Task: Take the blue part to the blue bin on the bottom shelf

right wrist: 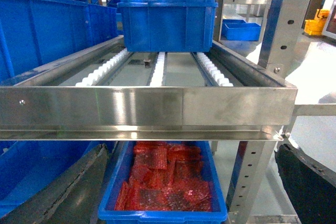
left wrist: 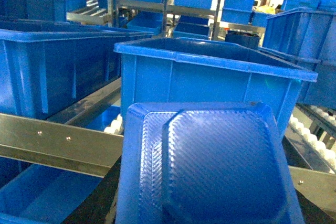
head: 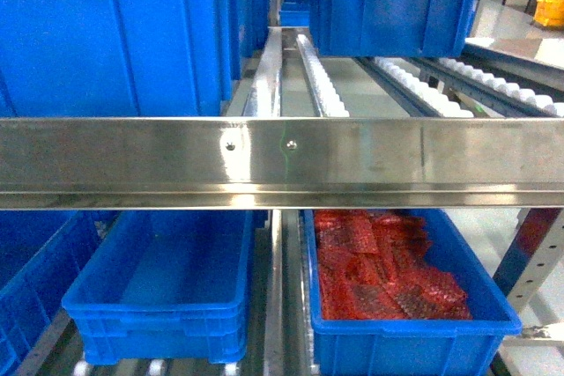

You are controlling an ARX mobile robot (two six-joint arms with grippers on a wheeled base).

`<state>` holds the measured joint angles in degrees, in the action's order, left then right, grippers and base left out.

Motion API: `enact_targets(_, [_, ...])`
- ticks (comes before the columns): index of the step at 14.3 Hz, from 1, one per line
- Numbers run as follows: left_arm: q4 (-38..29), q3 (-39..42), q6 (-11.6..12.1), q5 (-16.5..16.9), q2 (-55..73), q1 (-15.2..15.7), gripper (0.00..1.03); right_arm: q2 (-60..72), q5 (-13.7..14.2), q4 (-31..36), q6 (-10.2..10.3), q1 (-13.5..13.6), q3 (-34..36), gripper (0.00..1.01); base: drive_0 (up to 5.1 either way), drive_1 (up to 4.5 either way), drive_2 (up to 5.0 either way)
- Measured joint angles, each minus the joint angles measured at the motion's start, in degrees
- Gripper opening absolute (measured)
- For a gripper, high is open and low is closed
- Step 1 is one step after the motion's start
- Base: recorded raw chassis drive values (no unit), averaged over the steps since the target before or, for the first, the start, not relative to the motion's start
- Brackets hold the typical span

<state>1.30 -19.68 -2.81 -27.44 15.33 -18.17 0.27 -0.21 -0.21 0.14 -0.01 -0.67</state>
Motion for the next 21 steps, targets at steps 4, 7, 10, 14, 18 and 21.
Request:
enact_targets(4, [-0.1, 0.0, 0.0, 0.5, 0.0, 0.0, 0.43, 0.0, 0.0, -0.1, 0.0, 0.0, 0.0, 0.98, 0.0, 0.00, 0.0])
enact_targets(7, [0.0, 0.0, 0.0, 0.4, 0.0, 0.0, 0.43, 0.0, 0.0, 0.0, 0.0, 0.0, 0.0, 0.98, 0.0, 0.00, 0.0])
enact_targets(10, [0.0, 0.0, 0.0, 0.5, 0.0, 0.0, 0.43, 0.0, 0.0, -0.1, 0.0, 0.0, 0.0, 0.98, 0.0, 0.00, 0.0])
enact_targets(14, [0.0, 0.0, 0.0, 0.5, 0.0, 0.0, 0.43, 0.0, 0.0, -0.1, 0.0, 0.0, 0.0, 0.98, 0.0, 0.00, 0.0])
enact_targets(18, [-0.2, 0.0, 0.0, 0.5, 0.0, 0.0, 0.43, 0.0, 0.0, 0.1, 0.0, 0.0, 0.0, 0.98, 0.0, 0.00, 0.0])
enact_targets(21, [-0.1, 0.0, 0.0, 0.5, 0.0, 0.0, 0.43, 0.0, 0.1, 0.0, 0.0, 0.0, 0.0, 0.98, 0.0, 0.00, 0.0])
